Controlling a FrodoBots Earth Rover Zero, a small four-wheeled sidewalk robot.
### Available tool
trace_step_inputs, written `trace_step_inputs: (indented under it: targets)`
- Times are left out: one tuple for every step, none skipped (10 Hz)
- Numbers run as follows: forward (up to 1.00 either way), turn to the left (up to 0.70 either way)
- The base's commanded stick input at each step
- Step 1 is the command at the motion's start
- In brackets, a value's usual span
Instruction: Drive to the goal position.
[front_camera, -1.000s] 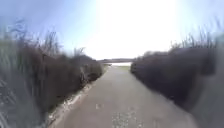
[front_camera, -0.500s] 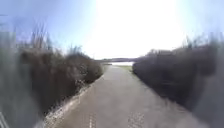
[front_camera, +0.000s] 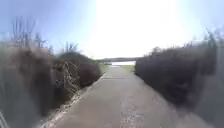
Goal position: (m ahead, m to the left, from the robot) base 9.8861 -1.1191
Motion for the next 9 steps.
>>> trace_step_inputs:
  targets:
    - [0.7, 0.05]
    - [0.7, 0.05]
    - [0.7, 0.05]
    - [0.7, 0.05]
    - [0.7, 0.05]
    - [0.7, 0.05]
    - [0.7, 0.05]
    - [0.7, 0.05]
    - [0.7, 0.05]
